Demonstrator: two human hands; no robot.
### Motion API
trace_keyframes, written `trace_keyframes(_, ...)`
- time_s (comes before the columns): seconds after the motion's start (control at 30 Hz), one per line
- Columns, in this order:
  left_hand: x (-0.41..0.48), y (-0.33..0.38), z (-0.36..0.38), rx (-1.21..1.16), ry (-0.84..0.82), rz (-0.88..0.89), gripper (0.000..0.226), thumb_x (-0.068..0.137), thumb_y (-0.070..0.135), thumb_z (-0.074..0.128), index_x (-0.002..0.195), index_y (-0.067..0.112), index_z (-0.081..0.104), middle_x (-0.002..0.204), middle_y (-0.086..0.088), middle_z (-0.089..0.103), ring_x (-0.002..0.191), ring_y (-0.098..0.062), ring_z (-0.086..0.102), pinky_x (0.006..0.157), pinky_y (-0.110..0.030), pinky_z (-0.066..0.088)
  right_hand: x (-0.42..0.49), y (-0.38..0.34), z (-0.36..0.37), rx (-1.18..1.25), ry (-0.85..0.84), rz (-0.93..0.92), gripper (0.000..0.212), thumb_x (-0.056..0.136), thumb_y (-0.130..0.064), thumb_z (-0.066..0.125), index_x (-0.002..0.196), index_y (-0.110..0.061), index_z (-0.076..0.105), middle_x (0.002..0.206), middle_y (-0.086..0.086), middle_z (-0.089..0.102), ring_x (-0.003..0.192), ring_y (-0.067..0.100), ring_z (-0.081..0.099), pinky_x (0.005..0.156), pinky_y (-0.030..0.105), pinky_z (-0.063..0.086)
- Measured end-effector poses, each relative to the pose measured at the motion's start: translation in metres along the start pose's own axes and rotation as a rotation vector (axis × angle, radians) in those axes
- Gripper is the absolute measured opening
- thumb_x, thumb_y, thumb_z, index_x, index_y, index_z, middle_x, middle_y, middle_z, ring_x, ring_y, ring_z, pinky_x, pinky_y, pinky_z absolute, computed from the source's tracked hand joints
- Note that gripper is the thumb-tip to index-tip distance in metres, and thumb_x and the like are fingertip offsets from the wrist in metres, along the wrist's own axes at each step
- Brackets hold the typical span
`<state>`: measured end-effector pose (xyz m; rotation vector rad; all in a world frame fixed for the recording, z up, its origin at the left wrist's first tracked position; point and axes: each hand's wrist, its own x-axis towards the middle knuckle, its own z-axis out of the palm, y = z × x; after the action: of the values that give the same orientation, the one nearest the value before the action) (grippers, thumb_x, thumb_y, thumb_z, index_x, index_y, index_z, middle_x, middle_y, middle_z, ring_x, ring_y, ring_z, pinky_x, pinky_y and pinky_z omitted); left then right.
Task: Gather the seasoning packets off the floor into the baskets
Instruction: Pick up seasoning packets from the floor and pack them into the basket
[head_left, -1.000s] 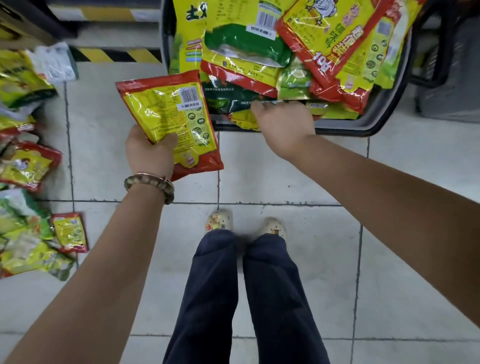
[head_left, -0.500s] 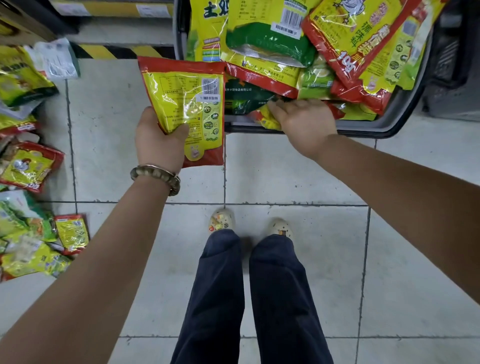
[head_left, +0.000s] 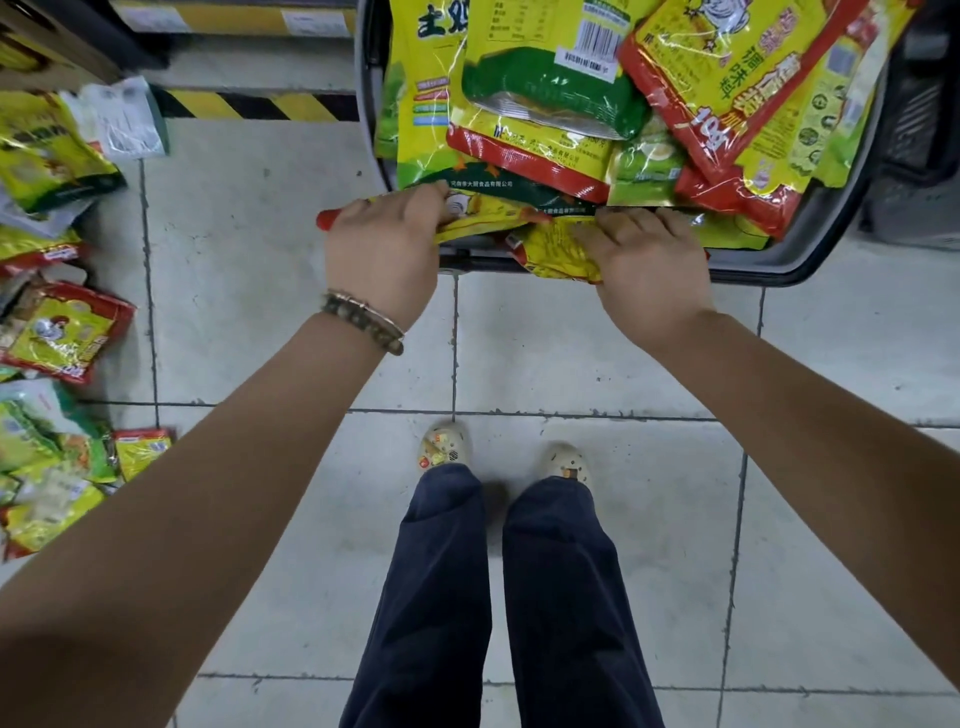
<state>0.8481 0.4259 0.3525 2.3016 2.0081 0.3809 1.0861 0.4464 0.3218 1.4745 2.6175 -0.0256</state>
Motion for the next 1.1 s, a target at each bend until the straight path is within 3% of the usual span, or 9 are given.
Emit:
trace_keyframes(0.17,0.020,0.029,0.006,0.157,-0.125,0.133,0.023,0.055,0.006,0.061,0.073,0.019,0.068,0.043,0.004,0.053,0.036,-0.019,0.051,0.040,-0.016,0.033,-0.002,0.010,0.000,0.029,0.059,0.004,0.033,0.062,-0.020,0.078,0.093,-0.016,0.071,0.089,0.004,0.070,0.077,0.027,0.065,0.072,0.029,0.049)
trace_keyframes(0.23,0.029,0.037,0.004,0.179,-0.177,0.110,0.030,0.053,0.000,0.067,0.078,0.016,0.065,0.042,0.002,0.047,0.035,-0.020,0.049,0.041,-0.018,0.027,-0.002,0.012,-0.002,0.015,0.083,0.030,0.027,0.064,-0.023,0.076,0.089,-0.016,0.070,0.084,0.005,0.069,0.072,0.027,0.064,0.070,0.029,0.048)
trace_keyframes(0.33,0.048,0.036,0.008,0.114,-0.414,0.042,0.034,0.081,0.001,0.058,0.113,0.011,0.054,0.067,-0.009,0.050,0.069,-0.033,0.060,0.055,-0.032,0.034,0.004,0.010,-0.008,0.030,0.107,0.101,0.022,0.059,-0.016,0.073,0.081,-0.013,0.071,0.077,0.007,0.069,0.067,0.027,0.063,0.070,0.032,0.048)
trace_keyframes(0.53,0.061,0.023,0.017,-0.021,-0.467,0.073,0.033,0.082,-0.008,0.049,0.114,0.001,0.051,0.114,-0.019,0.055,0.103,-0.035,0.052,0.072,-0.041,0.037,0.032,0.002,-0.022,0.095,0.005,0.268,0.029,0.077,0.003,0.056,0.104,-0.005,0.066,0.100,0.019,0.066,0.102,0.035,0.054,0.088,0.040,0.033)
trace_keyframes(0.67,0.044,0.016,0.003,-0.131,-0.486,0.054,0.071,0.078,0.014,0.063,0.142,0.017,0.032,0.138,-0.010,0.043,0.126,-0.029,0.040,0.101,-0.039,0.030,0.008,0.012,-0.025,0.154,0.121,0.214,0.034,0.071,-0.016,0.069,0.104,-0.010,0.066,0.097,0.016,0.067,0.094,0.034,0.060,0.085,0.038,0.032)
trace_keyframes(0.8,0.025,0.031,0.000,-0.172,-0.482,0.055,0.088,0.077,0.047,0.066,0.147,0.020,0.021,0.145,-0.006,0.037,0.133,-0.026,0.035,0.109,-0.038,0.019,-0.003,0.028,-0.021,0.168,0.197,0.209,0.028,0.075,-0.036,0.065,0.091,-0.014,0.072,0.083,0.011,0.070,0.077,0.032,0.063,0.079,0.036,0.032)
trace_keyframes(0.9,0.032,0.044,0.012,-0.147,-0.403,-0.040,0.071,0.084,0.050,0.059,0.141,0.018,0.033,0.140,-0.006,0.045,0.128,-0.026,0.041,0.107,-0.038,0.021,0.013,0.026,-0.021,0.202,0.182,0.202,0.021,0.081,-0.025,0.060,0.090,-0.010,0.072,0.082,0.014,0.069,0.080,0.034,0.062,0.081,0.040,0.041)
trace_keyframes(1.0,0.051,0.048,0.024,-0.081,-0.361,-0.094,0.051,0.090,0.046,0.051,0.133,0.019,0.043,0.133,-0.005,0.050,0.123,-0.026,0.044,0.103,-0.039,0.024,0.039,0.027,-0.022,0.187,0.086,0.280,0.028,0.092,-0.023,0.049,0.108,-0.008,0.067,0.107,0.017,0.064,0.106,0.033,0.053,0.091,0.039,0.034)
trace_keyframes(1.1,0.069,0.049,0.027,-0.090,-0.390,-0.152,0.047,0.090,0.046,0.051,0.132,0.024,0.046,0.134,-0.002,0.052,0.124,-0.026,0.043,0.100,-0.040,0.027,0.054,0.026,-0.025,0.160,0.043,0.346,0.030,0.094,-0.021,0.047,0.114,-0.005,0.062,0.118,0.020,0.058,0.115,0.033,0.049,0.095,0.040,0.033)
